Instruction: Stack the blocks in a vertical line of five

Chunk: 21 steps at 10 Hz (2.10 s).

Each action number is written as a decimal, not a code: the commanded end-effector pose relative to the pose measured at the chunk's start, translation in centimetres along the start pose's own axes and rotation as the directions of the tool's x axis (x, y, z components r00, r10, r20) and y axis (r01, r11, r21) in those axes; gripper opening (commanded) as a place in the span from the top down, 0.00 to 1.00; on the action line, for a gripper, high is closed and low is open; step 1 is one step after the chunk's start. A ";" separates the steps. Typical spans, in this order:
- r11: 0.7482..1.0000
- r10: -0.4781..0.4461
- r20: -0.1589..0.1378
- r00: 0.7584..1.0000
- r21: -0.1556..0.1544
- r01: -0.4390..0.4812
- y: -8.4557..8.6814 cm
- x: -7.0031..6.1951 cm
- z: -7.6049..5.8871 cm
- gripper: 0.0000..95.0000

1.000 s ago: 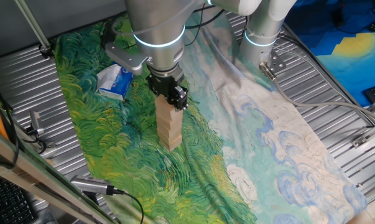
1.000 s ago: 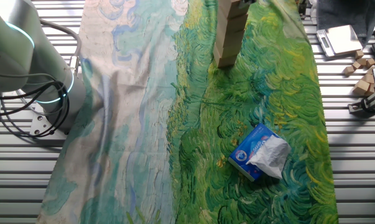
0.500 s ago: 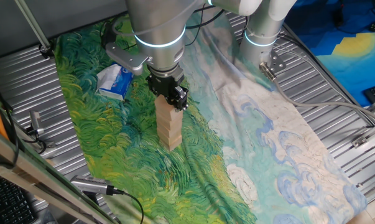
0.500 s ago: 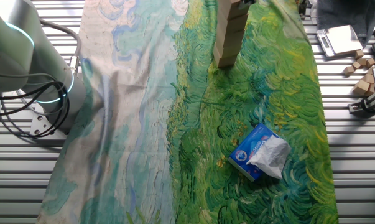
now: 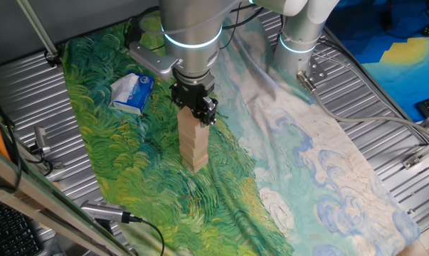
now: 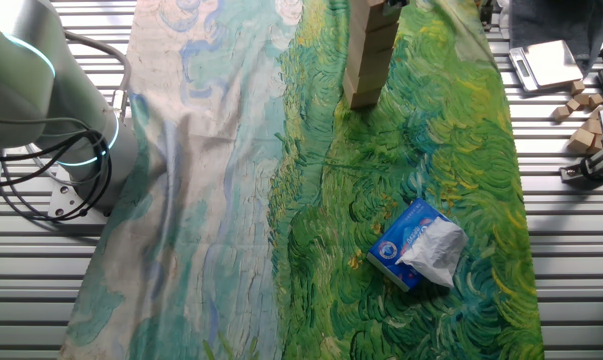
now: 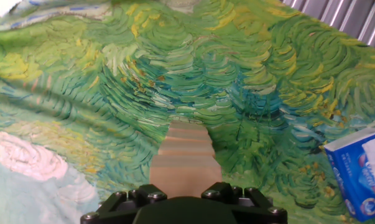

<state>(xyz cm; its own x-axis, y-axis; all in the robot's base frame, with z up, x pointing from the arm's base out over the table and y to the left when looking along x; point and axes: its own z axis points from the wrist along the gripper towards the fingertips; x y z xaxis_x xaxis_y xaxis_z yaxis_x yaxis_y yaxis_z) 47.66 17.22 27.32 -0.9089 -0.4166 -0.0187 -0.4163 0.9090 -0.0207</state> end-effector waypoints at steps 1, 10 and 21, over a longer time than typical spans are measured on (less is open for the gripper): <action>1.000 -0.001 -0.003 1.000 0.000 0.001 0.0 -0.1 0.0 1.00; 1.000 -0.021 0.005 1.000 0.004 0.021 -0.1 -0.1 0.3 1.00; 0.998 -0.058 0.003 0.998 0.003 0.058 -0.1 -0.1 0.3 0.40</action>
<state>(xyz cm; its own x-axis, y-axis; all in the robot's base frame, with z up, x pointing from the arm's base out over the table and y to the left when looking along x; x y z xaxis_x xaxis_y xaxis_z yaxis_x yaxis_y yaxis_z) 47.82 17.18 27.03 -0.8823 -0.4703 -0.0205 -0.4698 0.8824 -0.0257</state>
